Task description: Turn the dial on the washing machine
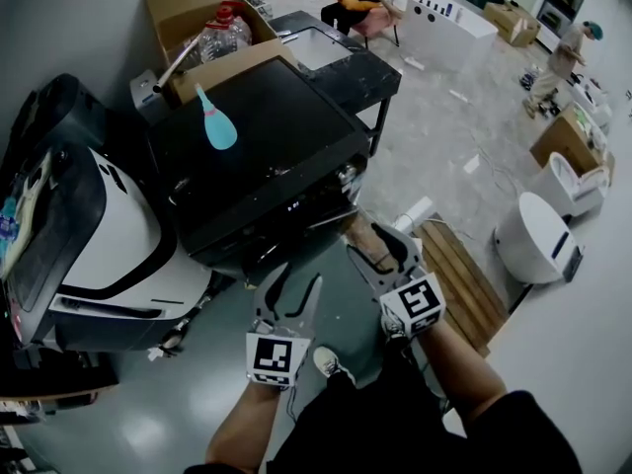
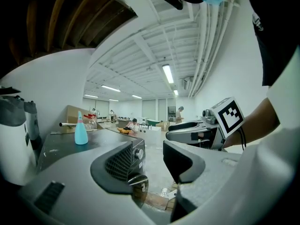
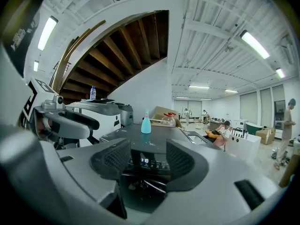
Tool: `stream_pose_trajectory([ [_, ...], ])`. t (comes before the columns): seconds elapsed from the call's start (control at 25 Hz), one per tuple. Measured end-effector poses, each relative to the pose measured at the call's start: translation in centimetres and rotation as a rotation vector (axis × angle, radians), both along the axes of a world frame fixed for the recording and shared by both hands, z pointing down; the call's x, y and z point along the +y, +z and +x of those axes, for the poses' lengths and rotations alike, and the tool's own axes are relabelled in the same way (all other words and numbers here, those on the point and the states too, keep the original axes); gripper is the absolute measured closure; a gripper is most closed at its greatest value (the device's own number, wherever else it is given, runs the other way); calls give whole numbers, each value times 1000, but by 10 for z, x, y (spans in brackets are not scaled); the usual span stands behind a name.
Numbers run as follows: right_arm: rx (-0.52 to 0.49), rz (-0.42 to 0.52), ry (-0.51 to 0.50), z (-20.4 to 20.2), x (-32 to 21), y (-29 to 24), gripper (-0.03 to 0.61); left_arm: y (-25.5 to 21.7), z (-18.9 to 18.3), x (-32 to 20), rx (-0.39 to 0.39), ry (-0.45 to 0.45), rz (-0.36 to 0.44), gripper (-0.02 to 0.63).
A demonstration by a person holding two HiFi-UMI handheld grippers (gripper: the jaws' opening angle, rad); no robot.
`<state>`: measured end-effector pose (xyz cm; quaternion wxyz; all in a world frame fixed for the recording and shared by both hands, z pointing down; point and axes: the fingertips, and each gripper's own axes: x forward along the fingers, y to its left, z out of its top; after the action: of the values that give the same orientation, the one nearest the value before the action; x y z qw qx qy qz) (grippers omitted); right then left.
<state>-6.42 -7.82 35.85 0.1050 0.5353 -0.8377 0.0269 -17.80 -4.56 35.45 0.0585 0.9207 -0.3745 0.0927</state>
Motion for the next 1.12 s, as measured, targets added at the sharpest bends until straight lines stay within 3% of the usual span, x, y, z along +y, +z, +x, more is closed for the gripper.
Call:
stream_pose_trajectory([
  [0.32,4,-48,-48,26,-32,27,336,10,21,-16,-11,-82,-18,426],
  [1.12,10,-97,-206,100,-135,115,325,66,128,-56,-44,-283,-99,426],
])
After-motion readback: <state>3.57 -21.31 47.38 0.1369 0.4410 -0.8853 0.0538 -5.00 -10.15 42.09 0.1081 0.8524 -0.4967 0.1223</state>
